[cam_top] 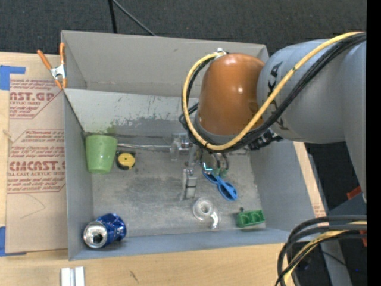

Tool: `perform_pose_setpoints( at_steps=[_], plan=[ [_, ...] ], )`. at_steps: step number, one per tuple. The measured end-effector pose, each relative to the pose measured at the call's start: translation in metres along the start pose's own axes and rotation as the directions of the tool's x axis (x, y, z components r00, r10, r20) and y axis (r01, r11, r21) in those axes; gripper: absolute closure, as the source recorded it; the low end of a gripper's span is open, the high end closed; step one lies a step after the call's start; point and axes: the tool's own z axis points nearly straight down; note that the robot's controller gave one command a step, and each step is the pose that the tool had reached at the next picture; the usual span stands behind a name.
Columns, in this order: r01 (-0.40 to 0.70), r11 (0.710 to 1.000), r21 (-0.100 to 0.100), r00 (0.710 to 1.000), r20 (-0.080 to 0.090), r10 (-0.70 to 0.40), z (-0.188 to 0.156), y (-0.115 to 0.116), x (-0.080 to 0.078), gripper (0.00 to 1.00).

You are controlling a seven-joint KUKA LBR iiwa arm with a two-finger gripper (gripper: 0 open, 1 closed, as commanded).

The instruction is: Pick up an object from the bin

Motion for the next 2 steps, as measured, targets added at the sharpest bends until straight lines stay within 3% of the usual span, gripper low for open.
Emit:
perform_pose_setpoints(
  at_steps=[1,2],
  plan=[
    [0.172,0.985,0.0,0.985,0.003,-0.172,0.043,0.056,0.036,0.0],
    [0.474,0.881,0.001,0.881,0.004,-0.474,0.115,0.124,0.027,0.0]
  ],
)
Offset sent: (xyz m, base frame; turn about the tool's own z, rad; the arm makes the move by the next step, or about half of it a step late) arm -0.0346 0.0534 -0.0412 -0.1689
